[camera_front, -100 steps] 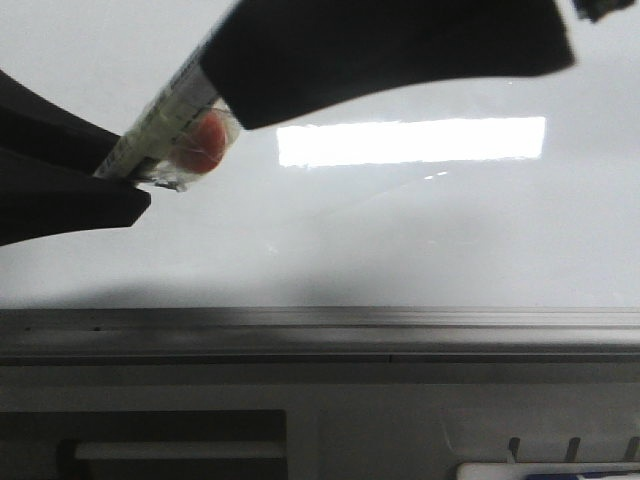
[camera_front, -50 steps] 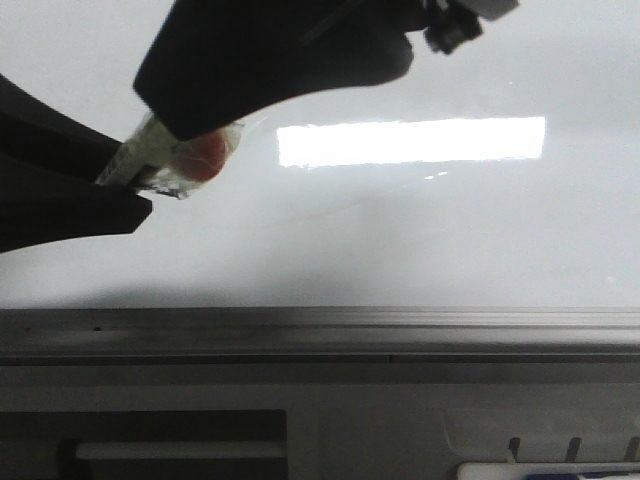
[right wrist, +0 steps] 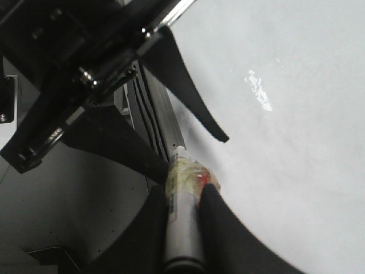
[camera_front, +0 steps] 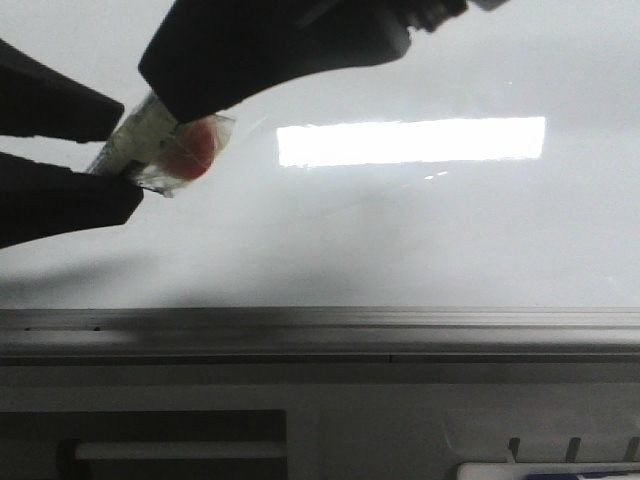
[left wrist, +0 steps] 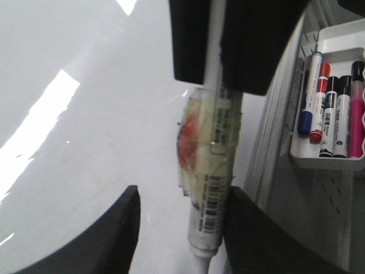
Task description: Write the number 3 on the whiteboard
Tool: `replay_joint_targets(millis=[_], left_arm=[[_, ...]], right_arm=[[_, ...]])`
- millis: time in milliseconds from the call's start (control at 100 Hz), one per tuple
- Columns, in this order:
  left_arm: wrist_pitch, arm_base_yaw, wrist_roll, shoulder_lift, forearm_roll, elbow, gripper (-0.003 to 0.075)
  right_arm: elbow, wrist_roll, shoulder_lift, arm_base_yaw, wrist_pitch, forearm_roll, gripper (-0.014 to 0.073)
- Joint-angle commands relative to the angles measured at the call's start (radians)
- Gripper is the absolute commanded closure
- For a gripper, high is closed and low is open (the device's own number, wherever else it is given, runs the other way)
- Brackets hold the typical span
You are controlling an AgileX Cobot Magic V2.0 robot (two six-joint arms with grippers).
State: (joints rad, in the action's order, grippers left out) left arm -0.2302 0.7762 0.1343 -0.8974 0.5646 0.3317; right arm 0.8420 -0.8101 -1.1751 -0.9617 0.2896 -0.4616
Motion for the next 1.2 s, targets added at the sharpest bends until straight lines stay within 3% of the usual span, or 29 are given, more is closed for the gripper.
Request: replay_joint_targets(millis=[0, 280, 630, 820, 990, 1190], left_arm=[[-0.072, 0.002, -0.005, 0.046, -0.073, 0.026, 0.0364], [0.077, 0.002, -0.005, 0.153, -0.163, 0.026, 0.0365], [0.08, -0.005, -0.005, 0.18, -0.368, 0.026, 0.0371], [0.058, -0.127, -0.005, 0.18, -0.506, 0.026, 0.0443], [0.003, -0.236, -0.005, 0.18, -0.516, 0.026, 0.0503], [-0.003, -0.266, -0.005, 0.18, -0.516, 0.026, 0.064]], right_arm=[[0.034, -0.004, 0.017, -0.003, -0.039, -0.021, 0.0655], [0.044, 0.021, 0.019, 0.053, -0.031, -0.081, 0.0655], [0.134, 0.027, 0.017, 0.197, 0.037, -0.081, 0.0655], [0.17, 0.027, 0.015, 0.252, 0.069, -0.081, 0.0655], [0.223, 0.027, -0.019, 0.274, 0.099, -0.079, 0.0655], [0.283, 0.027, -0.092, 0.277, 0.113, -0.077, 0.0655]])
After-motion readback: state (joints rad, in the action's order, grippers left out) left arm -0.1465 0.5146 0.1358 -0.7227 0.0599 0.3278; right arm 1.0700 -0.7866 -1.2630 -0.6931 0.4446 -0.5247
